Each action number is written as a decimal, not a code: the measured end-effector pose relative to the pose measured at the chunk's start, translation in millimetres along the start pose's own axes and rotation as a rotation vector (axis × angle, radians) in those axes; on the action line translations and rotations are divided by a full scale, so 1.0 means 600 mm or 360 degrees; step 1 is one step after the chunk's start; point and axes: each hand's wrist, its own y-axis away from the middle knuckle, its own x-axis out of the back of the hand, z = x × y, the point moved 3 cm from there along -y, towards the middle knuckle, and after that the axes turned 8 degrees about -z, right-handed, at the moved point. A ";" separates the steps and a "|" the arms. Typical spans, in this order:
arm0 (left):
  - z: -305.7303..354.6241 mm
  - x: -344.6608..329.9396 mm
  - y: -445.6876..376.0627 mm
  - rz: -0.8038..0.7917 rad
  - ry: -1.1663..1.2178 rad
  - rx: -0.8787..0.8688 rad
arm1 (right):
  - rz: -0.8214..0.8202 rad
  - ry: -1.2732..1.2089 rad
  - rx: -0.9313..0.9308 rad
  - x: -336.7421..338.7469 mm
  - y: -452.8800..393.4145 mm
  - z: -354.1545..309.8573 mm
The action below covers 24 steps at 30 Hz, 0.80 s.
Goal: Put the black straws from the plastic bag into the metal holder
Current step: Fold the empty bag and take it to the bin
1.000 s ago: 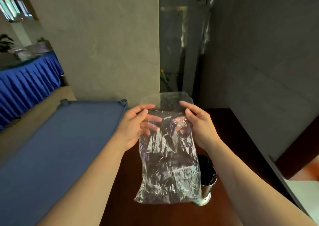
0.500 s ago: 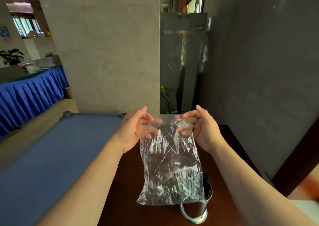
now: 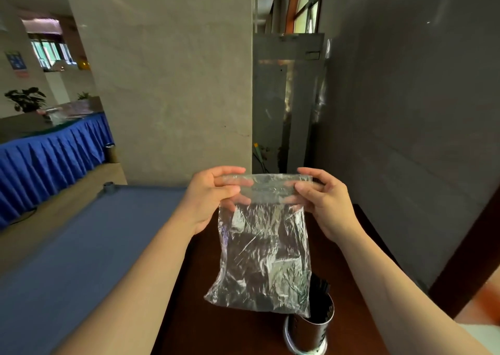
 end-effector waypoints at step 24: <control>-0.018 -0.037 0.018 -0.0452 0.0343 0.0451 | -0.0218 0.0124 -0.0032 -0.022 0.010 0.009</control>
